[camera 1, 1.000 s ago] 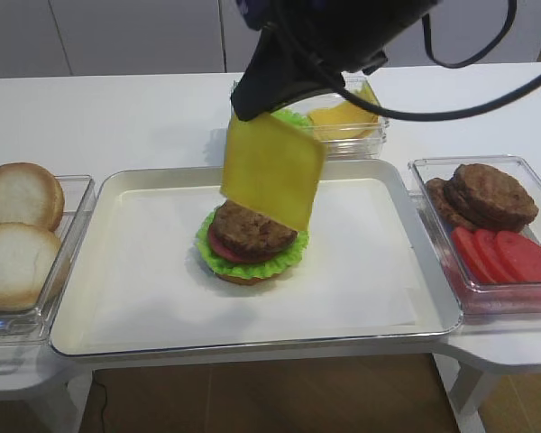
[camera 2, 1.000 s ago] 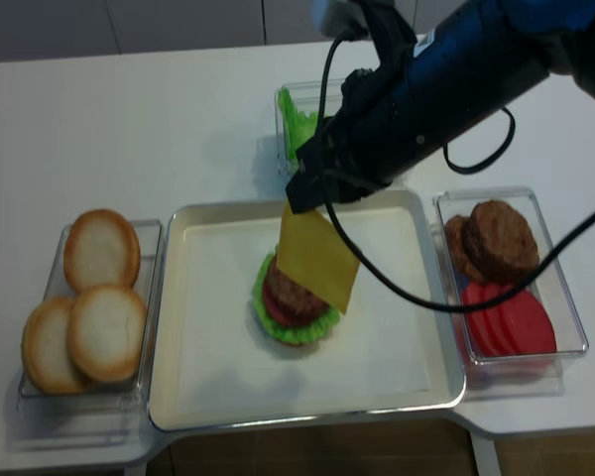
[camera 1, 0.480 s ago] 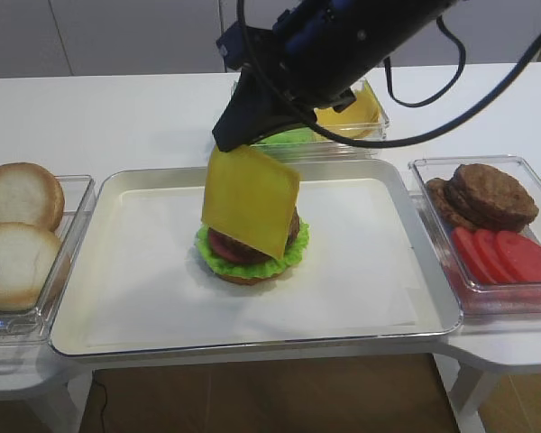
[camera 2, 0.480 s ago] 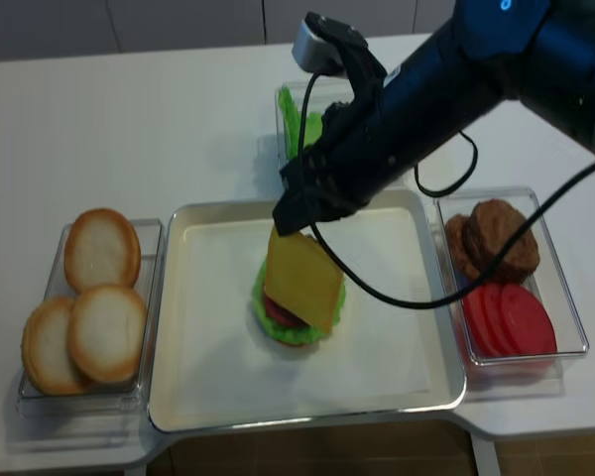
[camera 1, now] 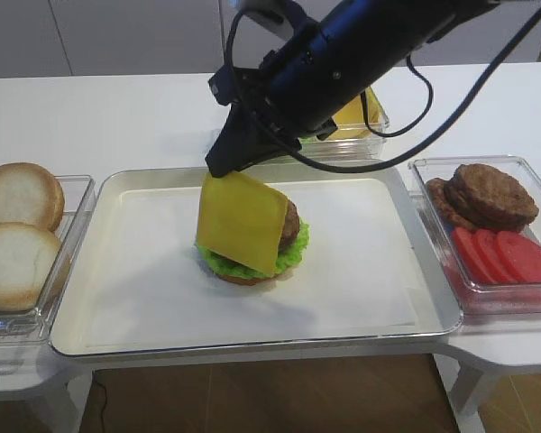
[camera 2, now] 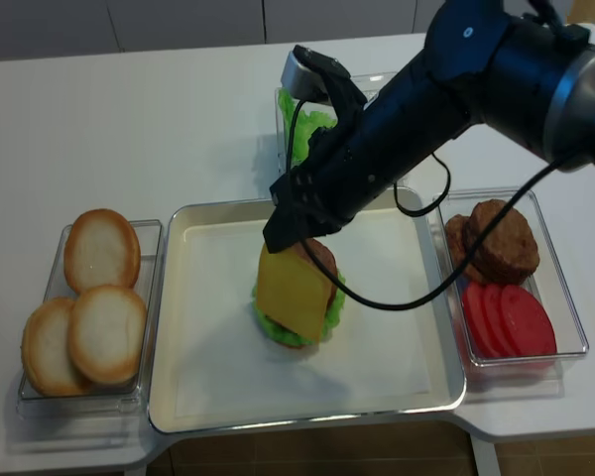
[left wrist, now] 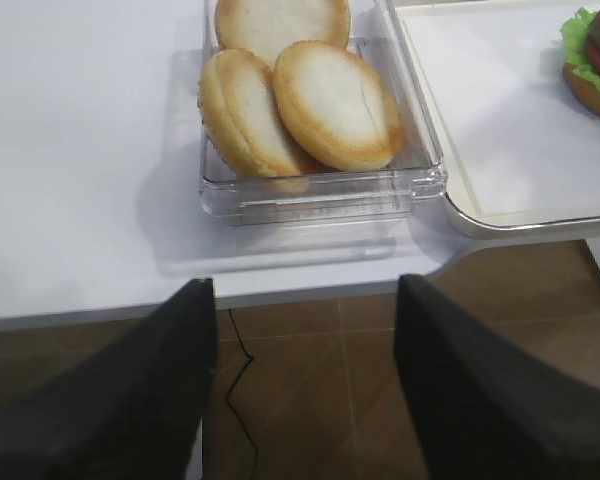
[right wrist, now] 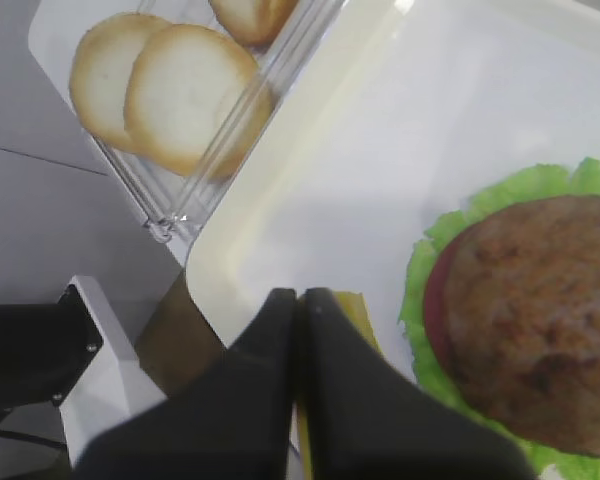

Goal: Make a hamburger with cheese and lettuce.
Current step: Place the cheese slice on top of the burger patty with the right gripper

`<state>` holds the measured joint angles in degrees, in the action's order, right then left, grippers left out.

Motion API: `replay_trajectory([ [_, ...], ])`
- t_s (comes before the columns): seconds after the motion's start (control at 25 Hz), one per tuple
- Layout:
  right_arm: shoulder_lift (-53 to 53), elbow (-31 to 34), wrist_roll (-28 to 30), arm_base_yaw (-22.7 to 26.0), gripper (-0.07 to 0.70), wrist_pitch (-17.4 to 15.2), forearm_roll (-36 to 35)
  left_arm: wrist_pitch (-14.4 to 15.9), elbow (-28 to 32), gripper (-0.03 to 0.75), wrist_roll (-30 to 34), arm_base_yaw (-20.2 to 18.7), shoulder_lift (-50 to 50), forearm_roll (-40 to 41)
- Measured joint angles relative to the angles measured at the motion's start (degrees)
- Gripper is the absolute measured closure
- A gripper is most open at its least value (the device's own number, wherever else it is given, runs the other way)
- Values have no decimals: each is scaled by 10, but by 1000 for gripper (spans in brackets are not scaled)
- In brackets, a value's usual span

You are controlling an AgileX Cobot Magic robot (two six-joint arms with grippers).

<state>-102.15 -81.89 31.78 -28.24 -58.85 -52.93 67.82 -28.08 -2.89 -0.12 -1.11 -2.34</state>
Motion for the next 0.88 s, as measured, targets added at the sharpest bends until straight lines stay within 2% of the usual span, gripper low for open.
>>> replay_trajectory([
  [0.32,-15,0,28,0,628,33,-1,0,0,292,0,0,0,0],
  [0.88,-44,0,64,0,628,46,4,0,0,292,0,0,0,0],
])
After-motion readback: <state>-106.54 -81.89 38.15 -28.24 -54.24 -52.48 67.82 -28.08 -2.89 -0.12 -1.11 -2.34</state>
